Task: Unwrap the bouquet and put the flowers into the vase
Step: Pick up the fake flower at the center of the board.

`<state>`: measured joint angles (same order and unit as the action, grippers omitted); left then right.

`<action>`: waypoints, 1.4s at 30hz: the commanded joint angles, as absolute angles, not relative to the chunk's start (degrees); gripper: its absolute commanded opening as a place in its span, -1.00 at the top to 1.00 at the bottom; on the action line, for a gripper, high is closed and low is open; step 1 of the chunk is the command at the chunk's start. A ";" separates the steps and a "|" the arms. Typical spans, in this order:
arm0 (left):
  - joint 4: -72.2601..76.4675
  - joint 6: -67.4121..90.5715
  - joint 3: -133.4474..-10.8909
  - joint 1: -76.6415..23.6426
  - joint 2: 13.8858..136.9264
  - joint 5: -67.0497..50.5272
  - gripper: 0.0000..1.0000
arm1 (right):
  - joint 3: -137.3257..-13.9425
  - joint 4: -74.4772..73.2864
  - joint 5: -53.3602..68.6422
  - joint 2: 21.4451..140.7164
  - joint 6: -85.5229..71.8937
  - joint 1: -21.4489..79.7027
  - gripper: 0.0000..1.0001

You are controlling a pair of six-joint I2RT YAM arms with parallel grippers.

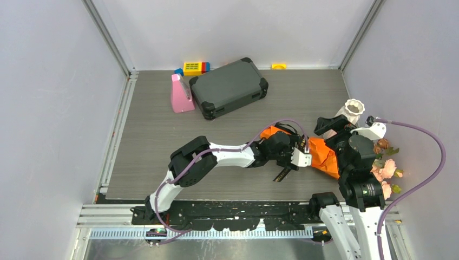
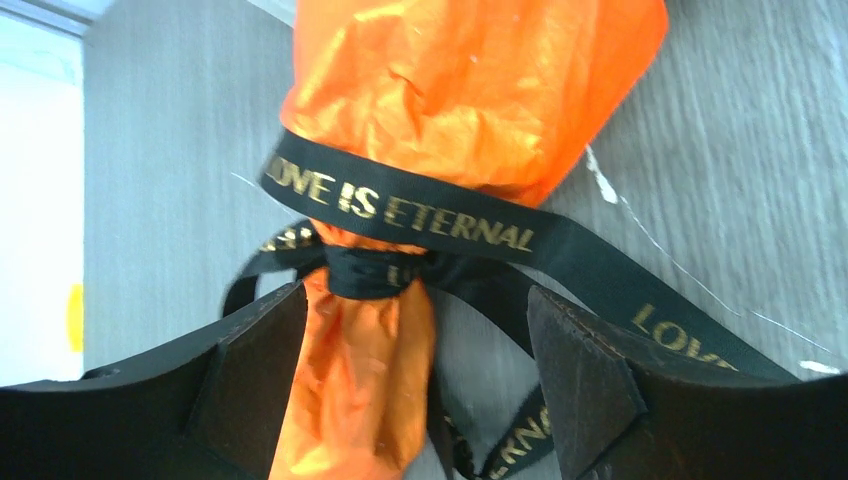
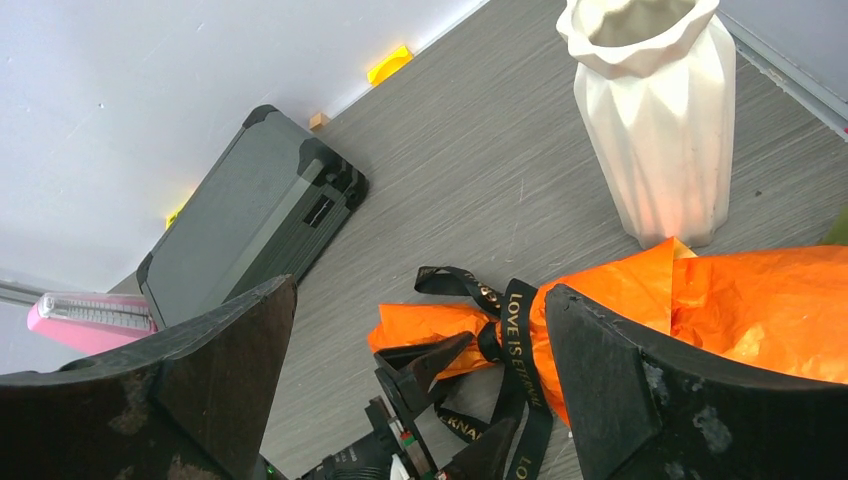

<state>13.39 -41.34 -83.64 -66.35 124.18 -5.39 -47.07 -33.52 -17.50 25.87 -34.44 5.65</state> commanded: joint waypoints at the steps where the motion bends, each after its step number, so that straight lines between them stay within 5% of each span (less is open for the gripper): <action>1: 15.03 -44.29 -88.73 -65.66 124.80 -4.98 -0.65 | -48.08 -32.70 -18.46 25.52 -34.41 5.87 -0.96; 17: 8.05 -45.75 -96.23 -63.74 130.75 -7.51 -0.36 | -48.37 -33.10 -19.19 25.49 -33.19 5.88 -0.93; 32: 4.37 -48.58 -103.09 -62.83 137.46 -6.80 -0.33 | -48.73 -33.30 -19.04 26.56 -32.98 5.87 -0.93; 42: 4.51 -48.23 -98.72 -62.72 134.58 -5.04 0.63 | -49.22 -33.23 -18.61 27.52 -33.40 5.91 -0.93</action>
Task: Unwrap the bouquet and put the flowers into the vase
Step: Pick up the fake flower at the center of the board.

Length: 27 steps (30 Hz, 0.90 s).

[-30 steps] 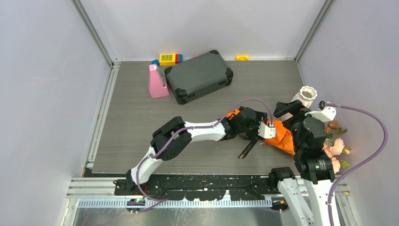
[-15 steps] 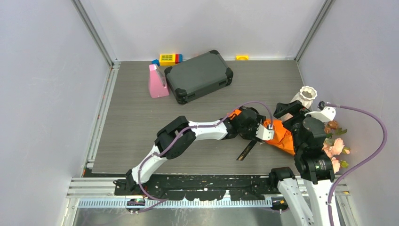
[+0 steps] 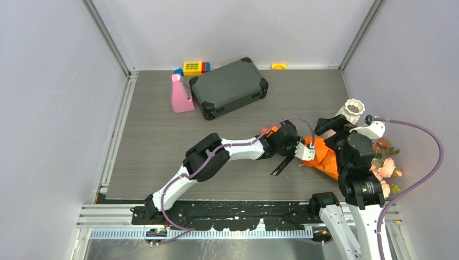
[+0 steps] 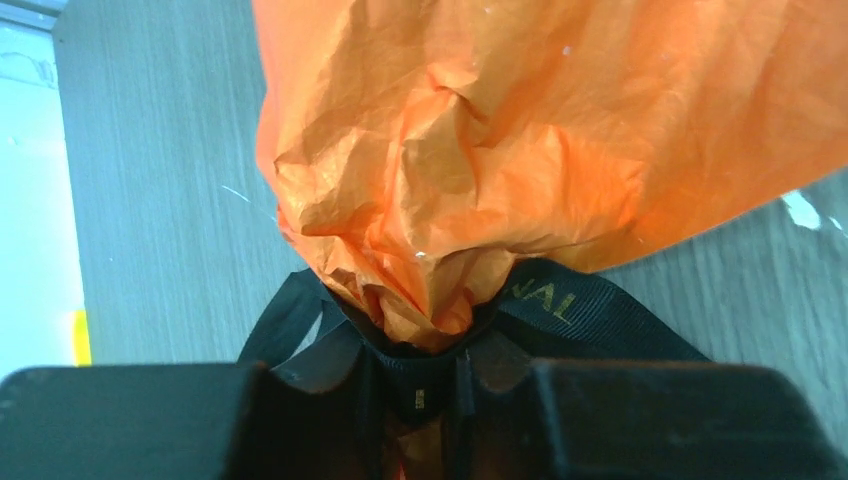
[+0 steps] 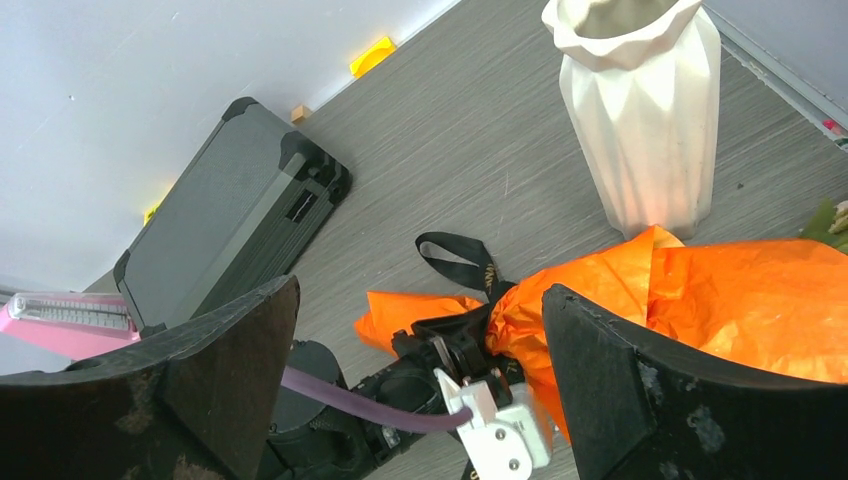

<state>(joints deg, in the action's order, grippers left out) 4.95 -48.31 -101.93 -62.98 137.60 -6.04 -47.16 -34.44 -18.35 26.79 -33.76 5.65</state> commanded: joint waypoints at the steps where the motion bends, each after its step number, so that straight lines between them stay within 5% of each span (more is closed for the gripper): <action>1: 5.44 -48.06 -96.27 -62.78 133.73 -4.67 0.78 | -49.26 -33.27 -18.58 27.75 -33.31 5.89 -0.93; 3: 8.99 -47.98 -91.97 -62.95 131.89 -3.80 1.00 | -49.49 -33.31 -18.42 28.20 -32.71 5.89 -0.93; 19: 37.38 -34.33 -67.58 -68.92 117.96 10.57 1.00 | -53.41 -34.00 -22.47 28.78 -29.04 5.89 -0.92; 27: 37.83 -20.11 -57.95 -69.24 107.35 15.56 1.00 | -59.47 -35.63 -23.66 30.42 -25.53 5.87 -0.93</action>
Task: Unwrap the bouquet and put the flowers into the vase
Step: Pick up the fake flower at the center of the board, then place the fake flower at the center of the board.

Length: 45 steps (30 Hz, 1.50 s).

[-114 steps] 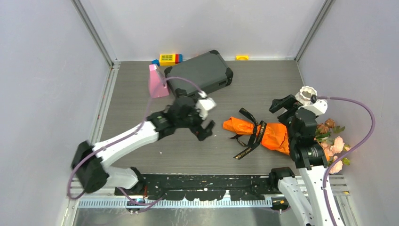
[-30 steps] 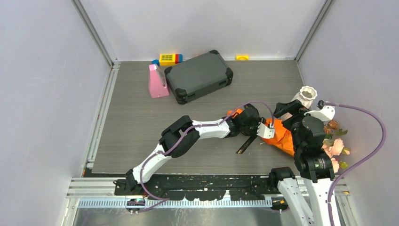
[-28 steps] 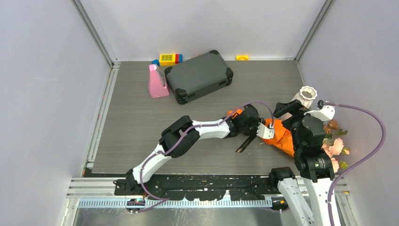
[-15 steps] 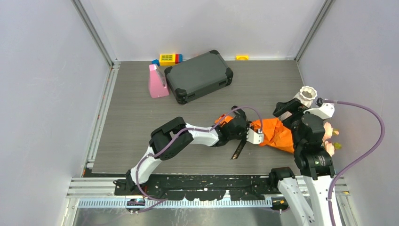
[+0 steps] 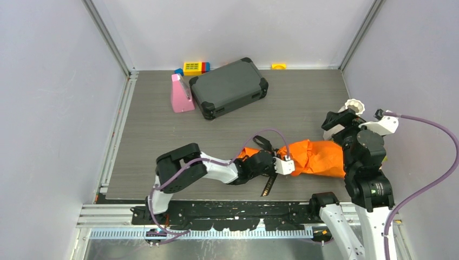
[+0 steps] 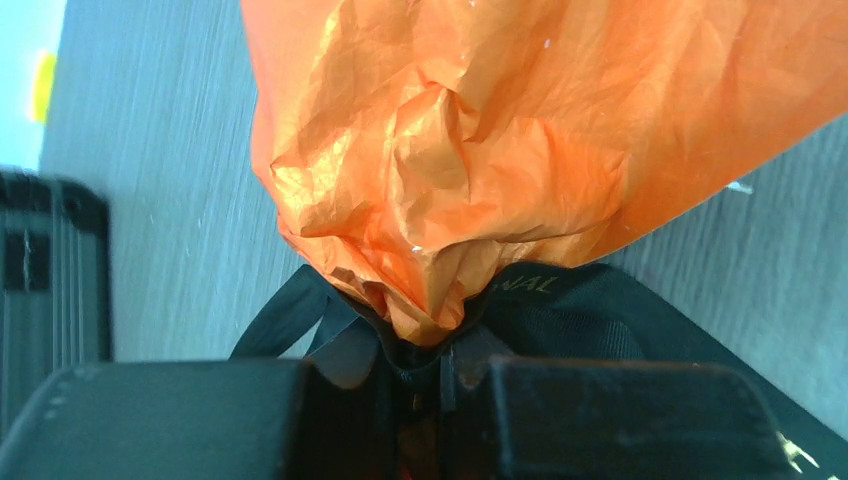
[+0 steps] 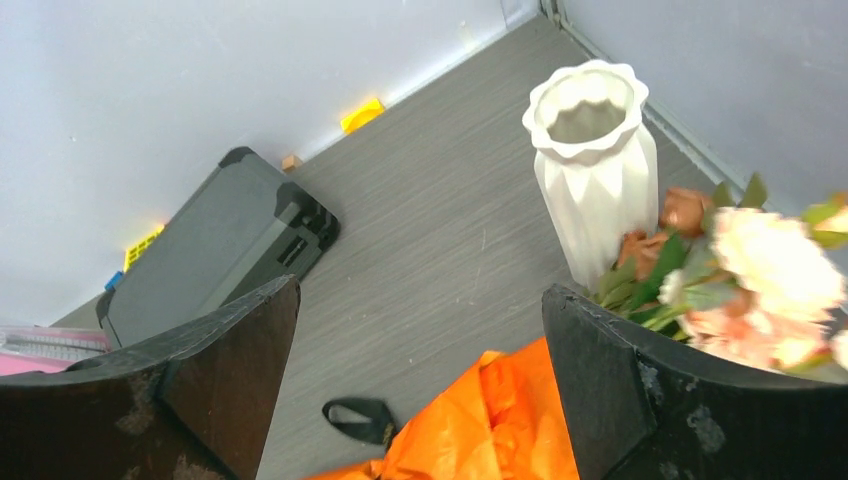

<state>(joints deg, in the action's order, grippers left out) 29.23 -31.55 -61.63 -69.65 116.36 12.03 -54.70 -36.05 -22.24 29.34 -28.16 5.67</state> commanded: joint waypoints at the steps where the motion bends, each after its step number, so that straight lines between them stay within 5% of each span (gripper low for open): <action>1: 37.48 -18.29 -56.48 -69.18 105.63 15.56 1.00 | -59.88 -35.63 -23.21 30.50 -25.24 5.84 -0.94; 27: 15.77 11.10 -41.66 -67.59 70.40 7.28 1.00 | -63.87 -24.90 -1.88 26.37 -22.18 5.89 -0.96; 45: 25.68 37.26 -44.12 -50.01 64.29 -8.02 1.00 | -44.16 11.33 34.10 33.22 -49.40 5.97 -0.99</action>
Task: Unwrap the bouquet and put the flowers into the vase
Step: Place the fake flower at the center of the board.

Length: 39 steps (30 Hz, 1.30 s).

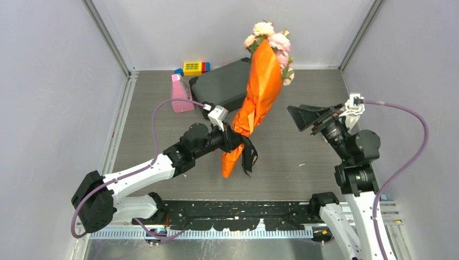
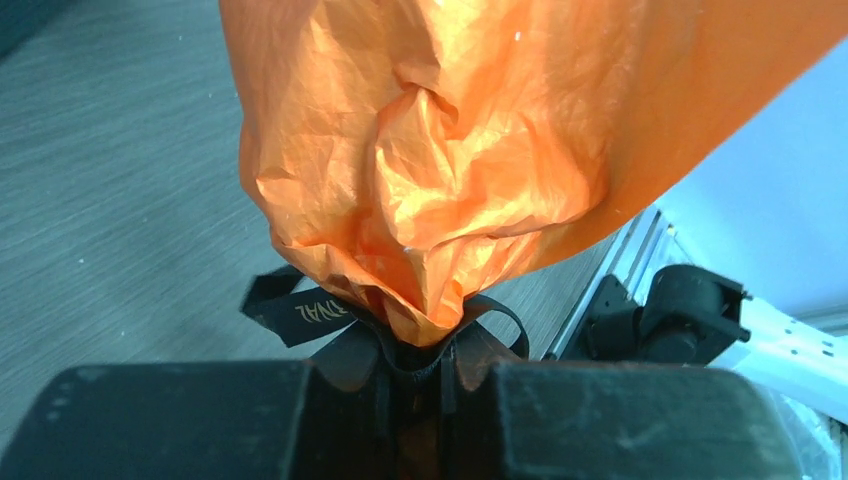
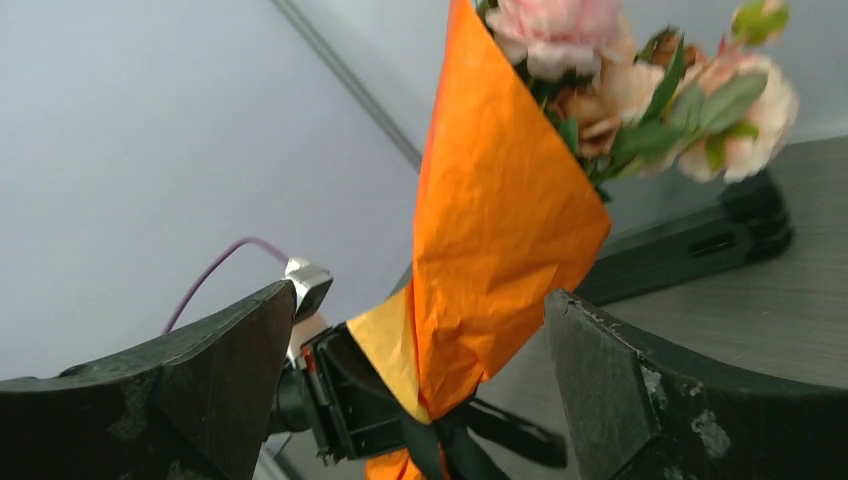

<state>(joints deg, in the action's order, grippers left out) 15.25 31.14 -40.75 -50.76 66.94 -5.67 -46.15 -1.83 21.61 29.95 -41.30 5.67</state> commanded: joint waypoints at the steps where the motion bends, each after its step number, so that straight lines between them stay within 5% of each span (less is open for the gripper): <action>1: 25.47 37.41 -44.54 -50.01 64.07 -7.67 1.00 | -43.44 14.26 36.43 34.61 -51.17 6.02 -0.99; 6: 25.96 40.24 -45.60 -49.92 63.74 -7.32 1.00 | -38.46 25.23 39.62 38.87 -55.24 9.76 -0.99; 16: 31.00 43.01 -45.66 -49.92 62.48 -7.12 1.00 | -40.19 22.15 38.28 47.75 -44.67 24.28 -0.99; 39: 44.38 47.12 -42.59 -49.92 63.58 -18.35 1.00 | -41.08 36.93 35.48 54.74 -49.16 27.77 -0.68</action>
<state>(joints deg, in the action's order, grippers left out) 32.47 46.63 -42.06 -49.84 63.79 -13.93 -37.74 28.38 35.22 53.10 -47.35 27.33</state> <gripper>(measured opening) 0.131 0.856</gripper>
